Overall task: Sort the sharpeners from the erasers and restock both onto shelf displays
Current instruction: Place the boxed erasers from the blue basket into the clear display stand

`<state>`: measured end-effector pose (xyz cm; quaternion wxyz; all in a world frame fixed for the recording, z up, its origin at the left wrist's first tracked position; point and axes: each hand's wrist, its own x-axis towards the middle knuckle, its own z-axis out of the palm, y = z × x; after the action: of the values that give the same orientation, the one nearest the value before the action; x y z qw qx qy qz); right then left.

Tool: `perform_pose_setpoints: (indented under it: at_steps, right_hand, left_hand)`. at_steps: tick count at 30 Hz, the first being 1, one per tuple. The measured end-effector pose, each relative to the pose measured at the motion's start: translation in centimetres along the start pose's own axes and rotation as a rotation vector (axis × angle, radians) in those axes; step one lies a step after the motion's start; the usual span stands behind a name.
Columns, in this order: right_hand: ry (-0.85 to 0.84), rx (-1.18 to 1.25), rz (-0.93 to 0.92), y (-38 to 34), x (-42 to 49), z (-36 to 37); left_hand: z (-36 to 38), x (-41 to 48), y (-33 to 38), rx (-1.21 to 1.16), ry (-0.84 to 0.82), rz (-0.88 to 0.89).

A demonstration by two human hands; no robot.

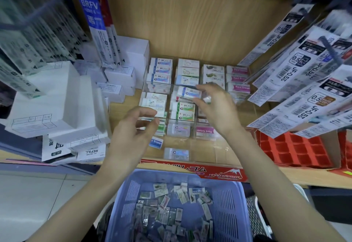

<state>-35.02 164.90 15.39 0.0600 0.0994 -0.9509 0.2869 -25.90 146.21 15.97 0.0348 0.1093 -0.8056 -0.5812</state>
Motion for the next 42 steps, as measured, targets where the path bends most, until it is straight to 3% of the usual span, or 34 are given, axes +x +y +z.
perform_pose_setpoints:
  at_steps: [3, 6, 11, 15, 19, 23, 29, 32, 34, 36, 39, 42]
  right_hand:
    - [-0.061, -0.225, -0.043, -0.9, 1.2, 1.2]
    - [-0.018, -0.361, -0.072, -1.0, 0.3, 2.1]
    - [-0.043, -0.26, -0.043, -1.0, 0.5, 2.3]
    - [-0.003, 0.022, 0.067, -0.9, 0.1, 1.0]
    - [-0.258, 0.011, 0.021, -0.6, -1.3, 0.3]
    - [-0.397, 0.028, 0.051, -0.5, -0.6, -0.1]
    - [-0.352, 0.019, 0.016, -1.1, -1.6, 0.0]
    - [-0.281, 0.355, 0.069, -2.3, -3.2, -1.3]
    - [-0.321, 0.581, 0.049, -3.2, -5.1, -2.5]
    - [-0.367, 0.643, -0.019, -3.6, -7.2, -3.1]
    - [-0.289, 0.866, 0.13, -4.1, -9.3, -3.6]
    - [-0.261, 0.941, 0.221, -4.3, -10.6, -4.3]
  left_hand:
    - [-0.1, 0.4, 0.0, -0.024, 0.014, -0.013]
    - [-0.2, 0.6, 0.2, -0.028, 0.017, -0.003]
    - [-0.5, 0.3, 0.4, -0.035, 0.001, 0.015]
    - [-1.0, 0.2, 0.5, -0.05, 0.007, 0.035]
    - [-1.4, 0.2, 0.5, -0.052, 0.009, 0.043]
    - [-1.5, 0.2, 0.6, -0.064, 0.003, 0.039]
    - [-1.4, 0.3, 0.8, -0.063, 0.004, 0.036]
    - [-1.2, 0.0, 0.9, -0.033, -0.053, 0.02]
    - [-0.9, -0.5, 1.1, -0.035, -0.148, 0.016]
    - [-0.4, -1.2, 1.3, -0.049, -0.263, 0.04]
    - [0.4, -2.5, 1.6, -0.111, -0.414, 0.05]
    - [1.1, -3.6, 1.7, -0.145, -0.5, 0.027]
